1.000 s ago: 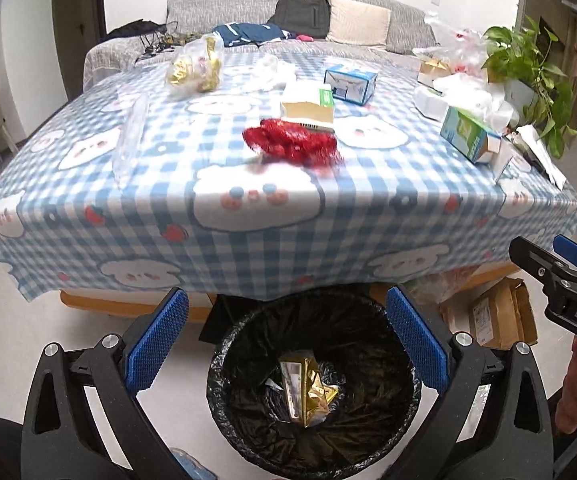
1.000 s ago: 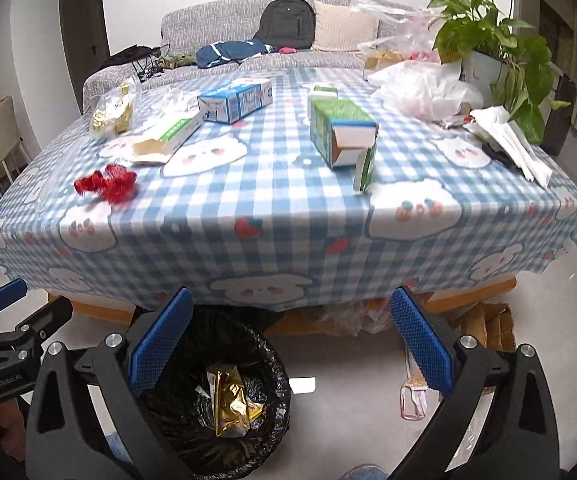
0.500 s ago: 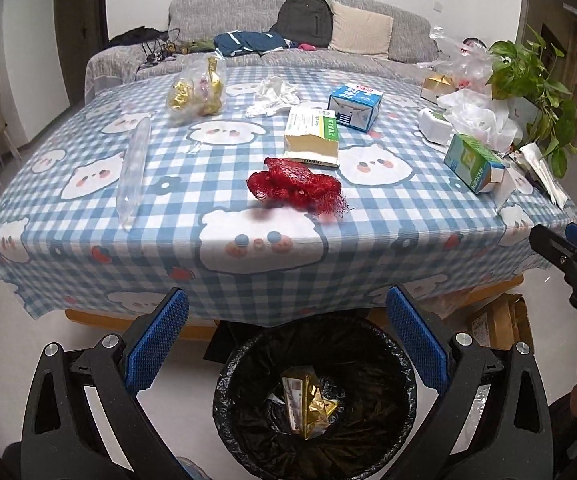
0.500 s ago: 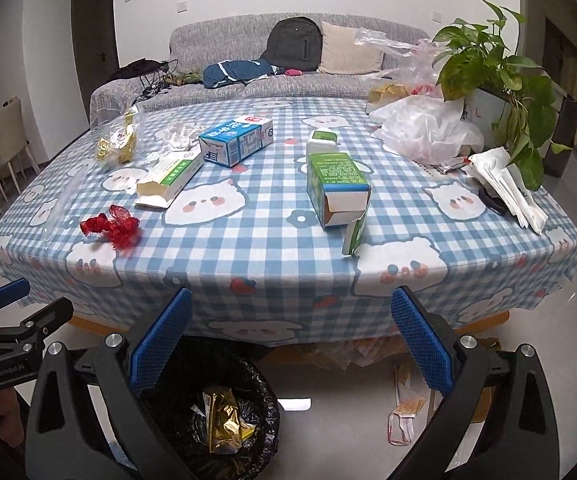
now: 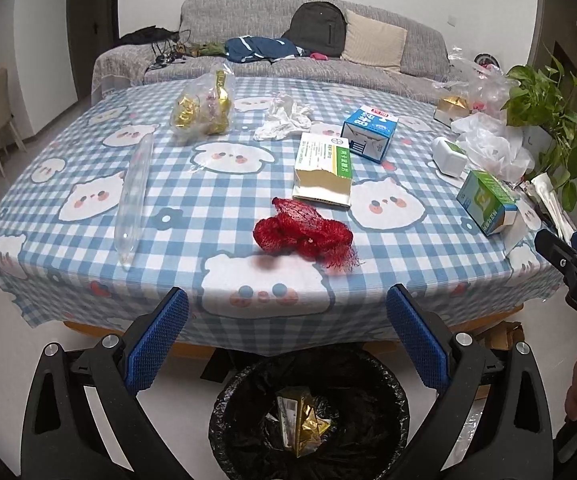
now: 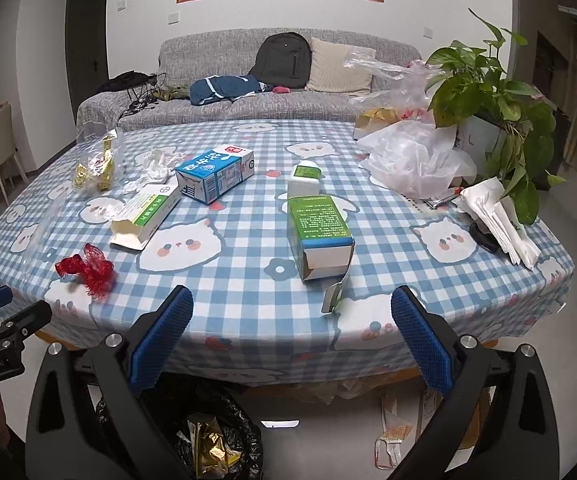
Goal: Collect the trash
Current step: 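Move both grippers back over the table toward the red mesh net, then grasp the red mesh net with the left gripper while the right grasps the green box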
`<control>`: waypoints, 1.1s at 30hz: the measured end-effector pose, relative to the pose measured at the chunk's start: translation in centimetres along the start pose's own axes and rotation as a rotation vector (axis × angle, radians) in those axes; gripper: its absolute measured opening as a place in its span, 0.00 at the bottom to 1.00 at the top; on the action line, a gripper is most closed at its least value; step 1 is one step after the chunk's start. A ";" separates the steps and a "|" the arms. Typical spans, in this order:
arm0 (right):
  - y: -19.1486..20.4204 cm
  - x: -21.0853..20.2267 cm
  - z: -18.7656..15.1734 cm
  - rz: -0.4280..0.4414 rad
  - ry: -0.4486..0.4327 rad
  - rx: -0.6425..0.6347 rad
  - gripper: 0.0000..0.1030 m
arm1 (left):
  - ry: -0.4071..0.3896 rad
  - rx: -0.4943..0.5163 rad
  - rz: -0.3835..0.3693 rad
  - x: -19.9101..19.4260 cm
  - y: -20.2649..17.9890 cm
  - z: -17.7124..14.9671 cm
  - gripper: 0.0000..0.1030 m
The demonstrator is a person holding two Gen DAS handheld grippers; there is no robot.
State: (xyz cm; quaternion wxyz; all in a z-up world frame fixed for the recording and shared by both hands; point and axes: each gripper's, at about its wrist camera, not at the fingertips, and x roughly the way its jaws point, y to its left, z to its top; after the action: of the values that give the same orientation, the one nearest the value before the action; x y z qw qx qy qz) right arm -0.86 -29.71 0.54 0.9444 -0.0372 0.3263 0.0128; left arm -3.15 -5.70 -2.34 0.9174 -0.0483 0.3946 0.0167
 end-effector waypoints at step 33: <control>-2.0 10.6 4.2 0.012 0.142 0.007 0.86 | 0.120 0.087 -0.003 9.0 -1.5 4.3 0.93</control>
State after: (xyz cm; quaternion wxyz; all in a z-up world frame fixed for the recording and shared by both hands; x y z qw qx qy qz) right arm 10.16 -31.34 -2.56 0.9189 -0.0328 0.3928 0.0145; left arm 6.28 -6.80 -5.79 0.8933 -0.0099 0.4493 -0.0047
